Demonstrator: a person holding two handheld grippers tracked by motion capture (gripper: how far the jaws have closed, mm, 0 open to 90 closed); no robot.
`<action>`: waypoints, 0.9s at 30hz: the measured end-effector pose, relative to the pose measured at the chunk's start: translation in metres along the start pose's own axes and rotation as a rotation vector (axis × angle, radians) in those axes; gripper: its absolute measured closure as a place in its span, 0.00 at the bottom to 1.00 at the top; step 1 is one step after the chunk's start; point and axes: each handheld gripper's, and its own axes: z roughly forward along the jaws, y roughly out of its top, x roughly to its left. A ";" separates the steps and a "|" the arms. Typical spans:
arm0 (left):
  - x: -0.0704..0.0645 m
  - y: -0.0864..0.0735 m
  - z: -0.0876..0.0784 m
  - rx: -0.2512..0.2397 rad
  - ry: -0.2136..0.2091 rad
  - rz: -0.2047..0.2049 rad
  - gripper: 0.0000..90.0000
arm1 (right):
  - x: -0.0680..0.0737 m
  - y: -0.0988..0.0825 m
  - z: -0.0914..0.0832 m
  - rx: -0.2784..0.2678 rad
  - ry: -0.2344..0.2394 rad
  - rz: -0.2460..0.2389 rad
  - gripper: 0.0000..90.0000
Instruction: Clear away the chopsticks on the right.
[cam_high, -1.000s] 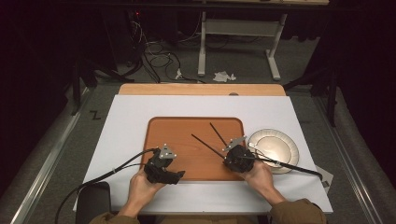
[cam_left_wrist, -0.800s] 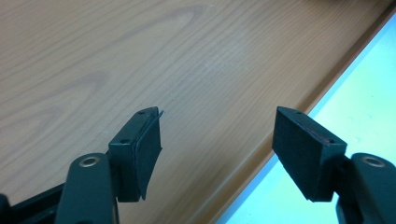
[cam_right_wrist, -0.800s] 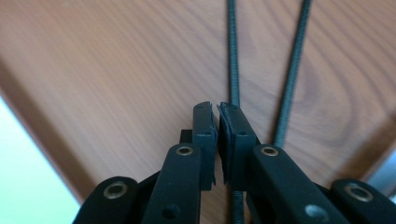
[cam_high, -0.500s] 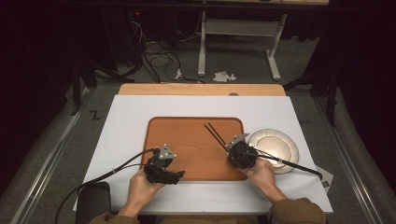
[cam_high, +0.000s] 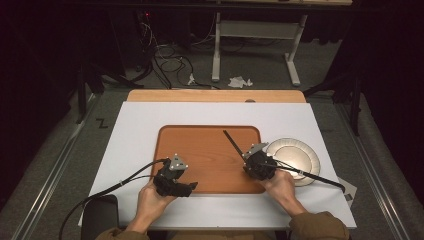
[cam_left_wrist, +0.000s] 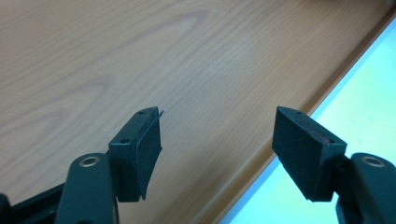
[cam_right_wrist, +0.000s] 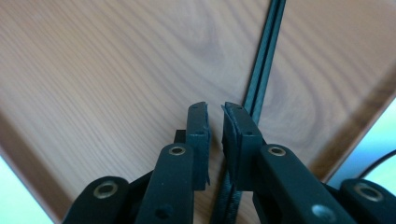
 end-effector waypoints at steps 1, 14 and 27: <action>0.000 0.000 0.000 0.000 0.002 0.000 0.36 | 0.000 0.000 -0.002 -0.012 -0.001 -0.011 0.88; 0.000 0.000 -0.003 -0.015 0.005 0.003 0.36 | -0.001 -0.013 -0.035 -0.113 0.021 -0.032 0.83; 0.000 0.000 -0.003 -0.018 0.001 -0.001 0.36 | 0.000 -0.035 -0.054 -0.160 0.054 -0.012 0.79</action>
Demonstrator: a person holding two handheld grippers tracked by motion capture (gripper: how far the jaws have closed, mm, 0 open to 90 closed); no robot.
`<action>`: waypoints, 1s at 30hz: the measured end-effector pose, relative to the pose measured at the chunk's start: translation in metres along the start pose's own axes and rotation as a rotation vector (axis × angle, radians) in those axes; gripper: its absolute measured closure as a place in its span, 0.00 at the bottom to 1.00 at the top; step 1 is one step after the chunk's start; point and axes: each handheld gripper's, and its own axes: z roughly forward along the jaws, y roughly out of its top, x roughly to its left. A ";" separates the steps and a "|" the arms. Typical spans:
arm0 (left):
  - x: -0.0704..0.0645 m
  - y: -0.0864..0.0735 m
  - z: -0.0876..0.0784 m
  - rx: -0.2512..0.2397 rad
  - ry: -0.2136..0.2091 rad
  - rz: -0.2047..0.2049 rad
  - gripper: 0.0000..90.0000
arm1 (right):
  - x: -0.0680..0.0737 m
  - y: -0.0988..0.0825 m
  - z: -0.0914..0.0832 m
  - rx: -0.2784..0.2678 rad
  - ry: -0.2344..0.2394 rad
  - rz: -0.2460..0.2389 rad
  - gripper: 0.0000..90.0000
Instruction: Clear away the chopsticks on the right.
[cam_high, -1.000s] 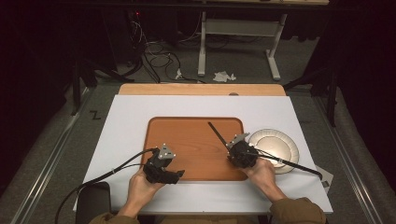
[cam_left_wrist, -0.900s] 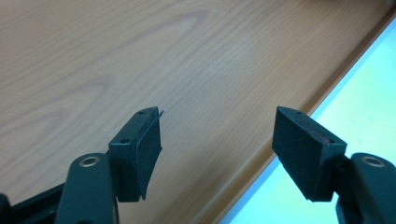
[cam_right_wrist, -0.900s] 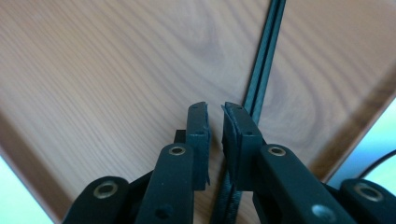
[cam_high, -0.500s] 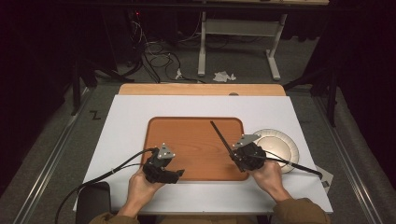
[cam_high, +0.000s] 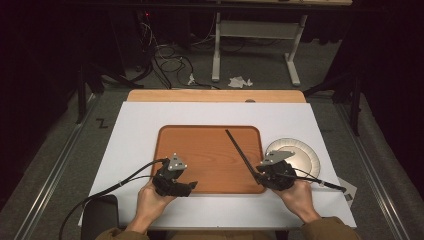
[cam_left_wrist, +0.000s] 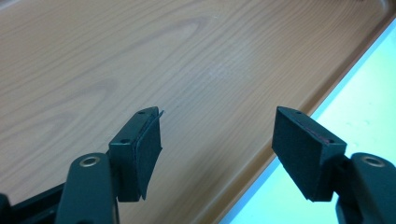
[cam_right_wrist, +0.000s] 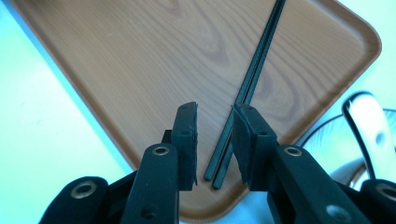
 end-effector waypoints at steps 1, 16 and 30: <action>0.000 0.000 0.000 0.000 0.001 0.000 0.36 | -0.001 -0.002 -0.002 0.003 -0.001 0.003 0.79; -0.001 0.000 -0.001 0.000 0.000 0.002 0.36 | -0.004 -0.022 -0.010 -0.007 0.013 0.028 0.76; 0.000 0.000 0.001 0.008 -0.002 0.002 0.36 | -0.001 -0.025 -0.001 0.030 0.034 0.016 0.73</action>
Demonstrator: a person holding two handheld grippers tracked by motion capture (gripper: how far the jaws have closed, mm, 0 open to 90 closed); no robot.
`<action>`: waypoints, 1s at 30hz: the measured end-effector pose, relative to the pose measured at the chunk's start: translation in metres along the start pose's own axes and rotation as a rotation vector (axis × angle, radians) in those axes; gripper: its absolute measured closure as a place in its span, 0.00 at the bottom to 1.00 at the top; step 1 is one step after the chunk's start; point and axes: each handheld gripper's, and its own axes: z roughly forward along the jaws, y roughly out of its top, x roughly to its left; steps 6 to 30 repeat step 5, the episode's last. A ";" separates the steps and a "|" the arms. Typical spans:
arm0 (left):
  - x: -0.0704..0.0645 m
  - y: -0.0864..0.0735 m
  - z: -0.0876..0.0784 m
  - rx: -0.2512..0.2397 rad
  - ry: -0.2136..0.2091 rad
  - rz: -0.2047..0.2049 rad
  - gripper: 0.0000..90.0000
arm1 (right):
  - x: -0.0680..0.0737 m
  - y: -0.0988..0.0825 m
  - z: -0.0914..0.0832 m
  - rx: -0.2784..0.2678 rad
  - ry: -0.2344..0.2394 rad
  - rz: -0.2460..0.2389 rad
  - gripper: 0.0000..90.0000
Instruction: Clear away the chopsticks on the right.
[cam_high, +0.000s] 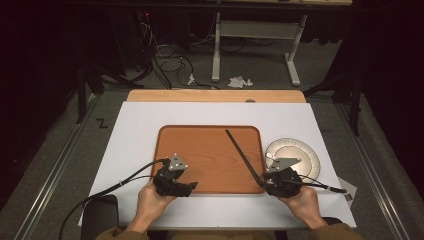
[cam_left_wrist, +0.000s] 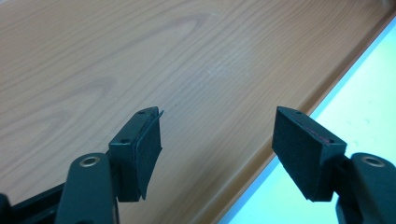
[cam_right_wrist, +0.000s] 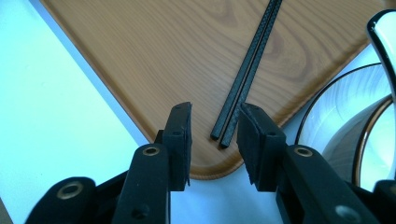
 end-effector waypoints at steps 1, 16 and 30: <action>0.000 0.000 0.000 -0.001 0.002 0.001 0.36 | 0.000 0.000 0.000 0.001 0.001 0.000 0.73; 0.001 0.000 0.000 -0.002 0.001 -0.001 0.36 | 0.000 0.000 0.001 0.000 -0.004 -0.003 0.72; 0.001 0.000 0.000 -0.002 0.001 -0.001 0.36 | 0.000 0.000 0.001 0.000 -0.004 -0.003 0.72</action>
